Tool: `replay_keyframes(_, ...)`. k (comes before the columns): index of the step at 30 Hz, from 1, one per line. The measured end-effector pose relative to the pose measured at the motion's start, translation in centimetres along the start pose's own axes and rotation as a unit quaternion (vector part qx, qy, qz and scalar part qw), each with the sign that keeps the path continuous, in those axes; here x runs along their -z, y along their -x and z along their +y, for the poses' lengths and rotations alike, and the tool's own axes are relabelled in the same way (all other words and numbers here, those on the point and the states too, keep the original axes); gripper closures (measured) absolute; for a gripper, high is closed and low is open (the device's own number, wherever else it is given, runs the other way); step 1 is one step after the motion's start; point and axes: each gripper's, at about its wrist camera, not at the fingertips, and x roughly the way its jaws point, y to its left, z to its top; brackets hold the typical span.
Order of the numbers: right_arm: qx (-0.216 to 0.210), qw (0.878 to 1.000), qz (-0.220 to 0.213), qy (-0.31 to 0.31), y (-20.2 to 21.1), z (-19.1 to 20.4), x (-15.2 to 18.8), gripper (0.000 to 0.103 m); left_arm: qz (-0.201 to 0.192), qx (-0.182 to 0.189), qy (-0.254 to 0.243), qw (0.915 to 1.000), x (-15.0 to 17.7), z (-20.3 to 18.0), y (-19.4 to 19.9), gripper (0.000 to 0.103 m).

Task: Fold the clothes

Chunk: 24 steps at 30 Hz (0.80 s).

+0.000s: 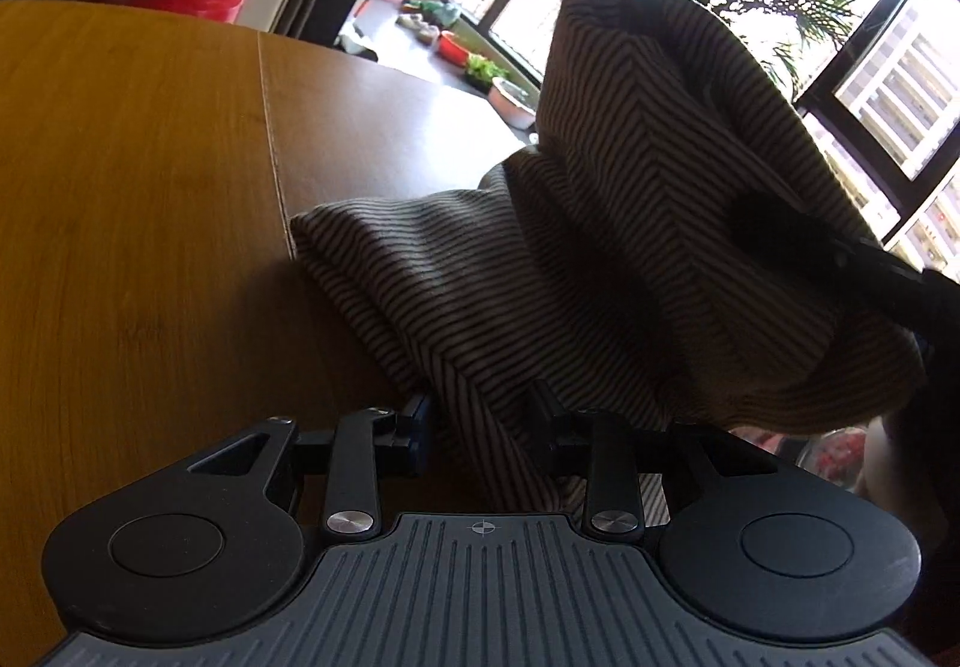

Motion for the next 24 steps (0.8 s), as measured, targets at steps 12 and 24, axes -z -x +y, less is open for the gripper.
replay_keyframes(12, 0.069, 0.981, 0.038, 0.176, -4.7, 5.8, 5.8, 0.056, -0.038, -0.032, 0.035, 0.9981, -1.0, 2.0, 3.1, 0.06)
replay_keyframes(24, 0.099, 0.961, 0.023, 0.255, -5.1, 8.8, 8.1, 0.032, -0.098, 0.046, -0.023, 0.9939, -4.5, -5.2, 4.9, 0.059)
